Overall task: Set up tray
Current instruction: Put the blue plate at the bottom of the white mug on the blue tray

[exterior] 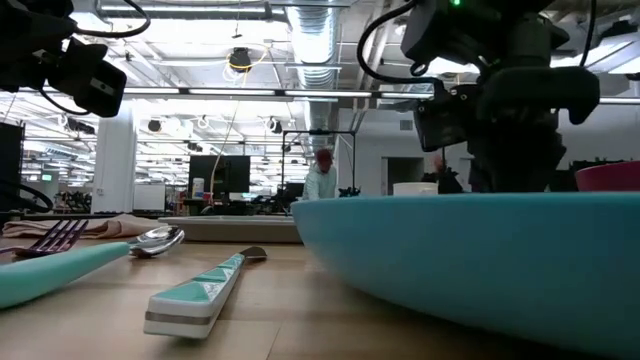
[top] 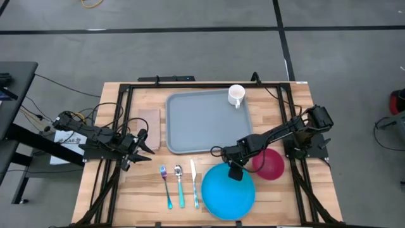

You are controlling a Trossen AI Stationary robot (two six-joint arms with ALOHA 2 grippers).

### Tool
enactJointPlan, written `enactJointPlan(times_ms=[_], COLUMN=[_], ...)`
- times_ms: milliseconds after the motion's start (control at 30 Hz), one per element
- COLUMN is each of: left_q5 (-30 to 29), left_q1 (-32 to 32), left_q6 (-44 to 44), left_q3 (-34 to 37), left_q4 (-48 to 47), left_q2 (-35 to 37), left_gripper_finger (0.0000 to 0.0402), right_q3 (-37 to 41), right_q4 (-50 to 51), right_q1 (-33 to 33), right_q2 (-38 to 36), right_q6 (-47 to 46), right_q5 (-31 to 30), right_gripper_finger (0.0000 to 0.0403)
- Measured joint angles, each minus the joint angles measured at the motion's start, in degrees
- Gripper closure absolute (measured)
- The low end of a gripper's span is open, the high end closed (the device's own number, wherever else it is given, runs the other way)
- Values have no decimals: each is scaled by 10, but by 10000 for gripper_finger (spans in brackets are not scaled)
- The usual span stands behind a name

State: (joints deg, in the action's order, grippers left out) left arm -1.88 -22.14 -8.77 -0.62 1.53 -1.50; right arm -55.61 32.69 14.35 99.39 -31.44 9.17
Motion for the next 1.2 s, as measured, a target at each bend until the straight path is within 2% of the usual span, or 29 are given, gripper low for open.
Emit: enactJointPlan(times_ms=[167,367,600,833,1200], left_q5=[0,0,0,0,0], left_q1=[0,0,0,0,0], left_q6=[0,0,0,0,0], left_q3=[0,0,0,0,0], left_q4=[0,0,0,0,0], left_q2=[0,0,0,0,0], left_gripper_finger=[281,281,281,281,281], right_q3=[0,-2,-54,-106,-110], right_q4=[-2,-26,-19,30,49], right_q1=[-10,-40,-89,-166,-325], right_q2=[-1,0,0,0,0], right_q6=[0,-20,-63,-73,-80], right_q5=[10,52,69,66,67], right_gripper_finger=[394,391,395,399,401])
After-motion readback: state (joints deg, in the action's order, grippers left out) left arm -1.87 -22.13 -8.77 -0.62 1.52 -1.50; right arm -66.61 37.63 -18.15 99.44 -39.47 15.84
